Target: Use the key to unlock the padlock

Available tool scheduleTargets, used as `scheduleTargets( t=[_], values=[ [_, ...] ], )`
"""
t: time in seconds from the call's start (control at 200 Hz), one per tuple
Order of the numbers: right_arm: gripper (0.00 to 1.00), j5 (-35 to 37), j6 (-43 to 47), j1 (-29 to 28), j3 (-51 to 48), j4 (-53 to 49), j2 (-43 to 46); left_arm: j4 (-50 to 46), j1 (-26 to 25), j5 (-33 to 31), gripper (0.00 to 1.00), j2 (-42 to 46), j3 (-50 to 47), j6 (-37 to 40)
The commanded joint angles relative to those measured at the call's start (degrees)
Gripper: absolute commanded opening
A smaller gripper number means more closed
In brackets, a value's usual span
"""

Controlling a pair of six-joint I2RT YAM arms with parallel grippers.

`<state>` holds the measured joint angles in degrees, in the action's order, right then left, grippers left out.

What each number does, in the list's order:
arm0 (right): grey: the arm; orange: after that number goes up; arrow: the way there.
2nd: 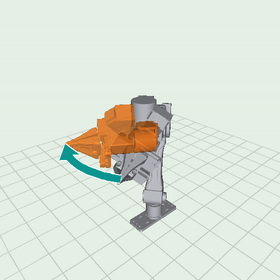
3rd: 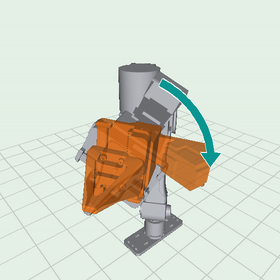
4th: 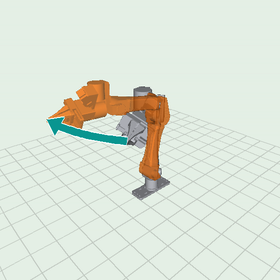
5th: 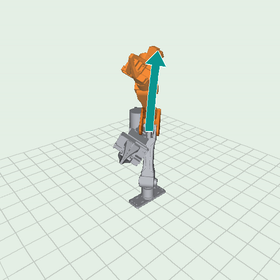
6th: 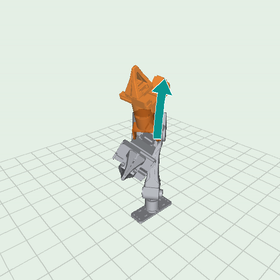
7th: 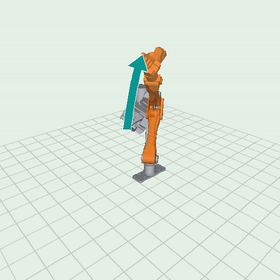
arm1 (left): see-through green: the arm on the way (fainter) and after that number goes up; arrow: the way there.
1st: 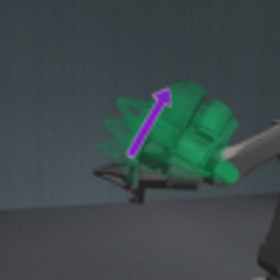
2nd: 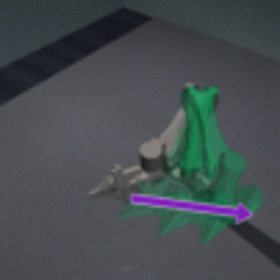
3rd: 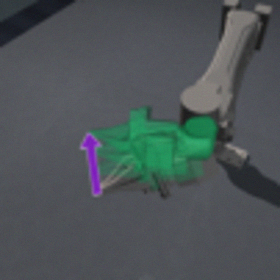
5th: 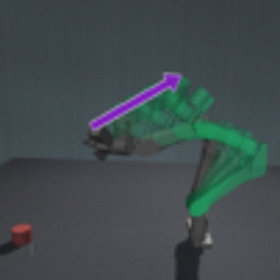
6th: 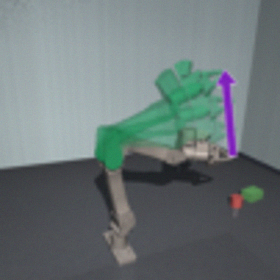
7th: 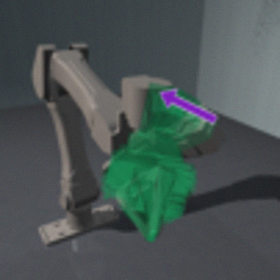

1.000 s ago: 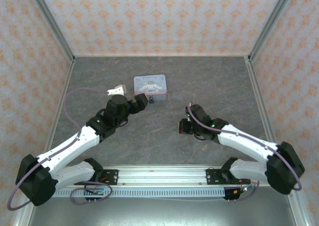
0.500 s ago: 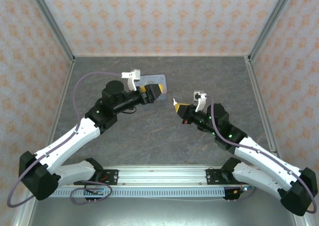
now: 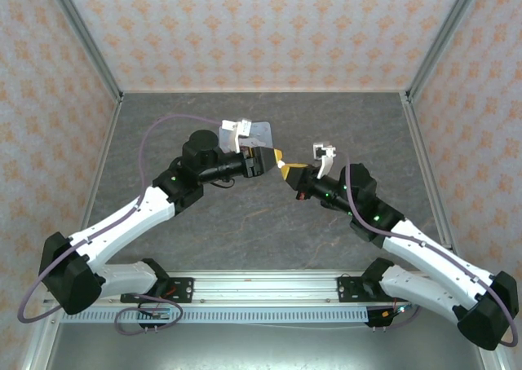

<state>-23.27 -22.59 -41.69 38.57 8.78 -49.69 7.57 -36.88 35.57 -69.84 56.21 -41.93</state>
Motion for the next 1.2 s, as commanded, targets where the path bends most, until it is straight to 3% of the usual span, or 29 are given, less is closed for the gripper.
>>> scheduleTargets(
  t=[0.0,0.42,0.681,0.776,0.956,1.196],
  values=[
    [0.00,-1.83,0.69,-0.14,2.50,2.52,-0.49,1.66,-0.73,0.72,0.51,-0.19,1.37,0.72],
    [0.00,-3.00,-0.29,-0.32,2.48,3.62,-0.96,1.40,-0.99,-0.84,0.28,-0.86,1.24,0.54],
    [0.00,-2.41,-0.42,-0.32,2.49,2.01,-0.69,1.04,-1.00,-1.98,0.06,-0.41,1.02,1.04],
    [0.10,-1.35,-0.23,-0.32,2.49,0.29,0.13,0.78,-1.00,-2.72,0.00,0.11,0.89,1.57],
    [0.29,-0.50,-1.79,0.57,1.67,0.08,3.13,0.21,-1.00,-3.50,0.00,1.02,0.84,2.55],
    [0.39,-8.18,-8.11,4.02,0.79,5.77,1.53,-0.28,-1.04,-3.53,0.00,1.21,1.55,3.00]
  ],
)
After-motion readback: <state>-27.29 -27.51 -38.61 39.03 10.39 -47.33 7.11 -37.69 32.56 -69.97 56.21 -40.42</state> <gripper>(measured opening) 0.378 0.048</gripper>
